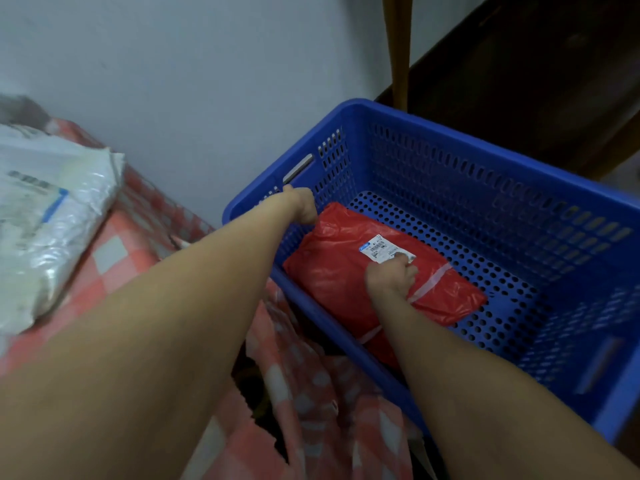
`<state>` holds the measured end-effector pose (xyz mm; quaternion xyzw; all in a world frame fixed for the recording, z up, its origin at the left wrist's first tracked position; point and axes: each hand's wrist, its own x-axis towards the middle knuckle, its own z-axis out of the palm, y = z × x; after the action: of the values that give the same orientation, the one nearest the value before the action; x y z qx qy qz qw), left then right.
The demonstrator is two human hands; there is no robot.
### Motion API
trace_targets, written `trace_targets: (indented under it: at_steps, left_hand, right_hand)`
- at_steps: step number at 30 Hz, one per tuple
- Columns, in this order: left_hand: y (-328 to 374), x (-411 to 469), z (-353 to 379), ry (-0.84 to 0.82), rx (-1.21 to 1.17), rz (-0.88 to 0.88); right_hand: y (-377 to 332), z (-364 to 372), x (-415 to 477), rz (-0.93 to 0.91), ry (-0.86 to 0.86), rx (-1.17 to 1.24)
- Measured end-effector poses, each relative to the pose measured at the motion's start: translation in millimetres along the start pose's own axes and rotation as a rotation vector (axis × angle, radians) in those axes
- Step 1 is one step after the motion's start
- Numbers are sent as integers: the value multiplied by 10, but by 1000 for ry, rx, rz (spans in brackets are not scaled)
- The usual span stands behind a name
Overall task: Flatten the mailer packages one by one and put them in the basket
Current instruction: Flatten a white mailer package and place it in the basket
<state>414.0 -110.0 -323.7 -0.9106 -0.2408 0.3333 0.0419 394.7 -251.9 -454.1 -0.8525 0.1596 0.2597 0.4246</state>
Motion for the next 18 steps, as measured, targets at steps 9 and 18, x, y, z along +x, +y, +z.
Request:
trace_targets:
  at_steps: [9,18]
  left_hand:
    - [-532,-944,-292,420,-302,-5]
    - [-1132,-2285,-287,838,-392,-74]
  right_hand:
    - [-903,-234,-843,-407,-57,18]
    - [-1585,-289,-2198,-726,-95,39]
